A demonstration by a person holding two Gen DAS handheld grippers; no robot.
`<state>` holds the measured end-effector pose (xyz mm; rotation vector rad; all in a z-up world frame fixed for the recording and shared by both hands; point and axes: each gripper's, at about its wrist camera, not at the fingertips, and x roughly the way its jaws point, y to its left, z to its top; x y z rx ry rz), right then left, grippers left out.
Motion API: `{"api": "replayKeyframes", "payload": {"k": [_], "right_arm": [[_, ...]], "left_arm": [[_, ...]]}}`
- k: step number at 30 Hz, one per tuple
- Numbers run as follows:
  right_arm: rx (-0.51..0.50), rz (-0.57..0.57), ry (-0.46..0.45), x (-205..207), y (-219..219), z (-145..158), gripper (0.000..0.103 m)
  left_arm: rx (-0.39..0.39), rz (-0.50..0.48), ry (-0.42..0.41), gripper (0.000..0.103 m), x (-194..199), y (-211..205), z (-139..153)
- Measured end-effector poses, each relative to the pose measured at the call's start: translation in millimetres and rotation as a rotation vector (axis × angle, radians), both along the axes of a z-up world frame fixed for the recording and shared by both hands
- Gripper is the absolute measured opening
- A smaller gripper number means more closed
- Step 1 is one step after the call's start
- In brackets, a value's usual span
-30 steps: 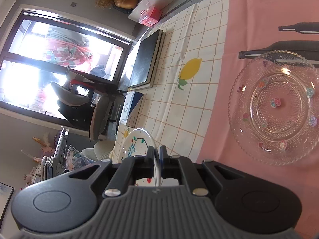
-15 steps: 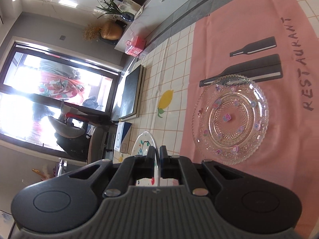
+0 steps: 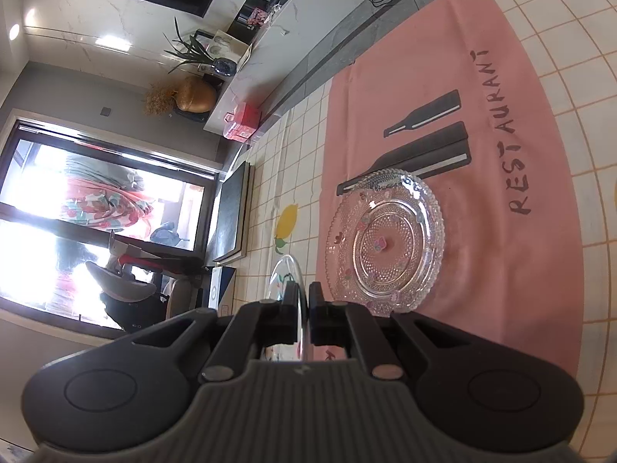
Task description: Organize plates and bowls
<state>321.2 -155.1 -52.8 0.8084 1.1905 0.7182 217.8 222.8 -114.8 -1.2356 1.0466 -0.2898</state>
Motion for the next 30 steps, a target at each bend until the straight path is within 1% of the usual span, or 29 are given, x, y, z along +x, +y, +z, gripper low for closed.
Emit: {"api": "replayKeyframes", "payload": {"k": [3,6,7,9,13,16,18,20,21,23,25,27,28,30], "right_arm": [[-0.007,0.000,0.002,-1.0,8.8,-7.6,0.003],[-0.045,0.040,0.014,0.7,37.2,-19.8,0.003],[-0.060,0.065,0.016,1.1,49.5,-25.7,0.003],[-0.058,0.111,0.035,0.0,71.1,-37.4,0.003],[-0.065,0.182,0.039,-6.6,108.0,-53.0,0.003],[-0.092,0.227,0.048,-11.0,129.0,-63.1,0.003],[-0.126,0.256,0.044,-12.9,141.5,-67.1,0.006],[-0.151,0.279,0.044,-12.3,151.4,-69.7,0.009],[-0.148,0.288,0.050,-12.4,153.9,-71.1,0.008],[-0.161,0.310,0.033,-13.3,158.9,-69.3,0.009],[-0.185,0.344,0.015,-13.9,164.9,-67.0,0.010],[-0.201,0.375,0.026,-11.7,170.2,-68.4,0.011],[-0.212,0.402,0.035,-11.9,173.0,-70.7,0.014],[-0.210,0.424,0.027,-12.5,174.1,-71.1,0.014]], "left_arm": [[0.074,0.024,0.018,0.008,-3.6,10.7,-2.4],[0.119,0.055,0.049,0.008,-14.6,31.1,-7.8],[0.127,0.066,0.053,0.008,-19.5,38.8,-9.8],[0.142,0.087,0.063,0.008,-29.1,53.9,-14.0],[0.175,0.105,0.097,0.009,-45.1,75.5,-24.4],[0.171,0.120,0.133,0.009,-55.4,88.6,-35.2],[0.140,0.147,0.131,0.008,-62.2,96.9,-40.2],[0.146,0.161,0.132,0.008,-67.0,100.2,-38.9],[0.156,0.158,0.130,0.008,-68.5,100.3,-37.6],[0.181,0.152,0.122,0.008,-70.8,98.5,-34.1],[0.174,0.157,0.125,0.008,-74.8,100.0,-34.5],[0.152,0.166,0.128,0.010,-77.5,102.8,-36.8],[0.148,0.169,0.128,0.010,-78.7,104.0,-37.0],[0.163,0.167,0.126,0.010,-78.1,104.0,-35.0]]}}
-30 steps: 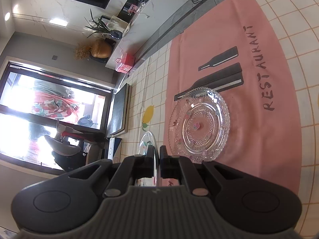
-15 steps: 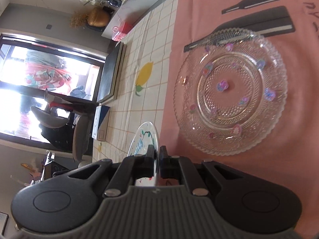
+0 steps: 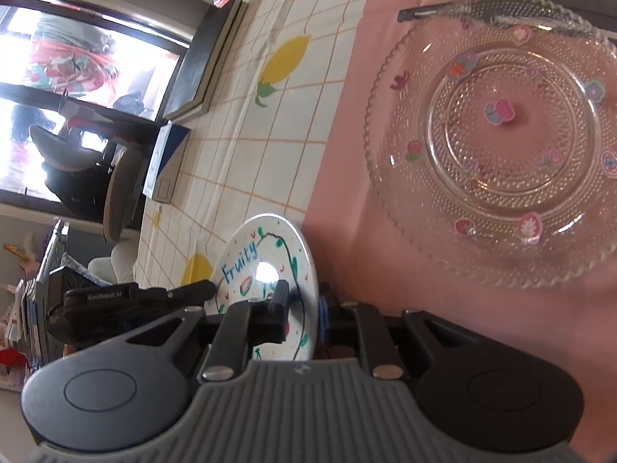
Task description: Organize plates and bowls
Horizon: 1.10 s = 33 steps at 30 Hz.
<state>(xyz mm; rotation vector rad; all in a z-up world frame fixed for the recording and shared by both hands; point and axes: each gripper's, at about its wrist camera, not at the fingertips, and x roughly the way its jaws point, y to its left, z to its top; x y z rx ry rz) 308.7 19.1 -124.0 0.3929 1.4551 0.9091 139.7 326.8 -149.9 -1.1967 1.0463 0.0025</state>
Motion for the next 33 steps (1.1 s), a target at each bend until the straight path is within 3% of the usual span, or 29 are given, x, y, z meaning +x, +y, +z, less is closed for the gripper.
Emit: {"api": "replayKeyframes", "payload": {"k": [2,4,6,8,10,15,18,21,24,26,30,33], "right_arm": [[-0.002,0.007,-0.016,-0.4,-2.6,0.5,0.014],[0.006,0.008,-0.048,-2.8,-4.3,3.1,0.018],[0.041,0.006,-0.064,-5.3,-9.5,5.8,0.031],[0.073,0.003,-0.078,-7.1,-17.3,10.7,0.052],[0.079,-0.016,-0.109,-8.2,-27.4,18.0,0.059],[0.082,-0.102,-0.179,-11.7,-67.1,38.1,0.076],[0.103,-0.213,-0.213,-9.8,-102.8,46.9,0.079],[0.113,-0.354,-0.197,-1.4,-140.1,45.2,0.079],[0.113,-0.453,-0.145,8.1,-170.9,35.7,0.076],[0.103,-0.492,-0.123,12.5,-184.4,29.1,0.068],[0.119,-0.524,-0.064,18.5,-193.9,12.1,0.059],[0.132,-0.541,-0.030,23.3,-195.1,-0.1,0.049]], "left_arm": [[0.061,-0.007,-0.009,0.013,1.7,-2.1,8.8],[0.107,-0.032,-0.036,0.032,4.1,-5.4,18.5],[0.105,-0.031,-0.093,0.070,3.3,-5.9,29.0],[0.119,-0.021,-0.138,0.078,1.6,-6.6,41.6],[0.160,-0.028,-0.147,0.082,3.1,-7.3,54.5],[0.258,-0.087,-0.175,0.084,22.6,-18.6,82.0],[0.259,-0.208,-0.250,0.082,52.9,-31.1,87.7],[0.209,-0.293,-0.283,0.079,86.7,-47.5,85.6],[0.115,-0.353,-0.317,0.079,113.6,-62.0,79.9],[0.081,-0.390,-0.323,0.079,131.0,-74.2,72.6],[0.058,-0.429,-0.253,0.073,157.3,-91.9,50.3],[0.084,-0.478,-0.232,0.067,170.7,-100.9,35.9]]}}
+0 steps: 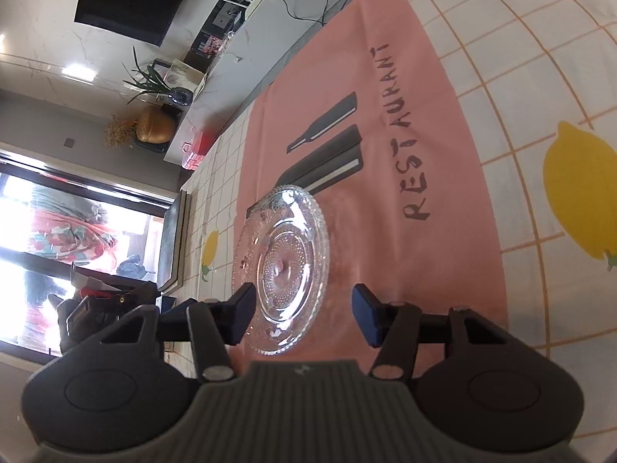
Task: Organize plates and bowls
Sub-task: 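Close both grippers on the clear glass plate rim, then lift the glass plate with both grippers and carry it toward the bowl stack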
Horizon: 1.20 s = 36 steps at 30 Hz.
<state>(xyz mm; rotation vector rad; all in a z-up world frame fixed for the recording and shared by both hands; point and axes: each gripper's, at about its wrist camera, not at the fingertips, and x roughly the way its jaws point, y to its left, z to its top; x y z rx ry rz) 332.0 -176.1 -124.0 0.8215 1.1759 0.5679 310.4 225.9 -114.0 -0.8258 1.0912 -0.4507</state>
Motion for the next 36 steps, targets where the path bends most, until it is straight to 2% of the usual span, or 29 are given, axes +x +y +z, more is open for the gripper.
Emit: {"api": "replayKeyframes", "payload": {"k": [5,6,9,13,17,19,20,21,25,30,36], "right_arm": [[0.057,-0.033,0.066,13.3,-3.1,-18.2,0.034],[0.072,-0.038,0.073,15.3,-4.8,-20.2,0.034],[0.105,-0.051,0.091,21.9,-6.8,-25.1,0.030],[0.115,-0.048,0.109,25.1,-1.0,-28.5,0.015],[0.116,-0.061,0.126,21.1,-4.5,-32.6,0.003],[0.114,-0.062,0.120,19.6,-4.3,-31.4,0.003],[0.104,-0.059,0.112,18.5,-4.5,-29.7,0.003],[0.095,-0.057,0.106,17.5,-4.9,-28.6,0.003],[0.090,-0.072,0.115,17.4,-1.8,-27.9,0.003],[0.122,-0.097,0.105,14.3,-3.8,-24.2,0.003],[0.151,-0.121,0.069,0.8,-19.6,-1.6,0.002]], "left_arm": [[-0.074,-0.003,-0.006,0.065,11.1,3.3,-9.6],[-0.076,-0.002,0.001,0.059,12.3,3.4,-11.2],[-0.070,-0.027,0.045,0.054,16.7,0.7,-19.4],[-0.081,-0.056,0.074,0.048,17.0,-4.9,-30.3],[-0.126,-0.021,0.078,0.044,14.5,-3.4,-37.3],[-0.112,0.024,0.129,0.019,13.3,0.9,-42.0],[-0.112,0.040,0.146,0.010,12.5,2.3,-44.0],[-0.110,0.039,0.137,0.005,10.9,2.2,-42.7],[0.025,0.025,0.044,0.005,6.0,-13.0,-23.0],[-0.039,0.065,0.011,0.004,4.2,-13.0,-8.1],[-0.017,0.023,-0.021,0.004,0.1,-28.6,20.9]]}}
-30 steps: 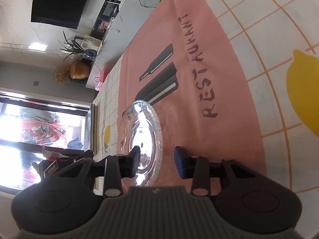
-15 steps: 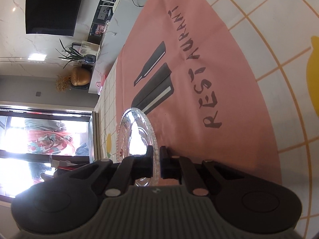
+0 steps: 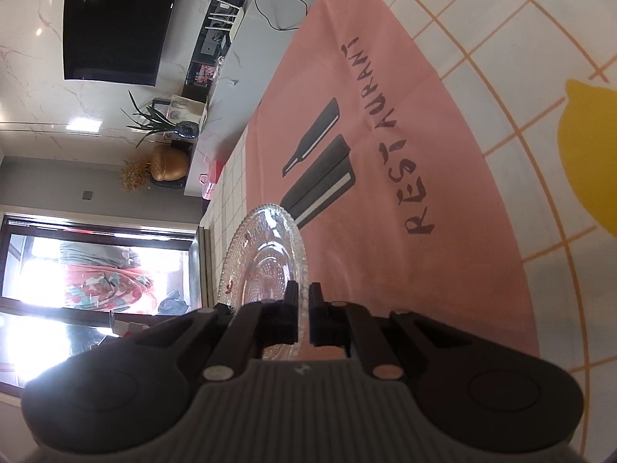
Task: Organize plates and bowls
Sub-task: 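Lift the glass plate with both grippers and carry it toward the bowl stack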
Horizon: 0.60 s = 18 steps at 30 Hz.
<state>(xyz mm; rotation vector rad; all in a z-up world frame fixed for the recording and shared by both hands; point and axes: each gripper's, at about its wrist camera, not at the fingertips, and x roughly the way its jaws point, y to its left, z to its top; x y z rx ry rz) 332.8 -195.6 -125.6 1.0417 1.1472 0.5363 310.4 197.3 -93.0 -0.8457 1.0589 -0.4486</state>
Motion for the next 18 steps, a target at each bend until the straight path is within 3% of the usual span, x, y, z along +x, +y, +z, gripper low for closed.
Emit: {"api": "replayKeyframes", "payload": {"k": [6,11,18], "right_arm": [[0.022,-0.037,-0.019,-34.4,-22.4,30.1,0.002],[0.012,-0.116,-0.038,-93.2,-49.5,55.0,0.002],[-0.029,-0.283,0.009,-185.3,-82.5,67.1,0.002]], "left_arm": [[-0.007,-0.048,-0.040,0.004,-16.1,-23.0,29.4],[-0.018,-0.154,-0.033,0.004,-30.8,-57.4,41.5],[-0.022,-0.281,-0.033,0.004,-55.6,-99.8,39.0]]}}
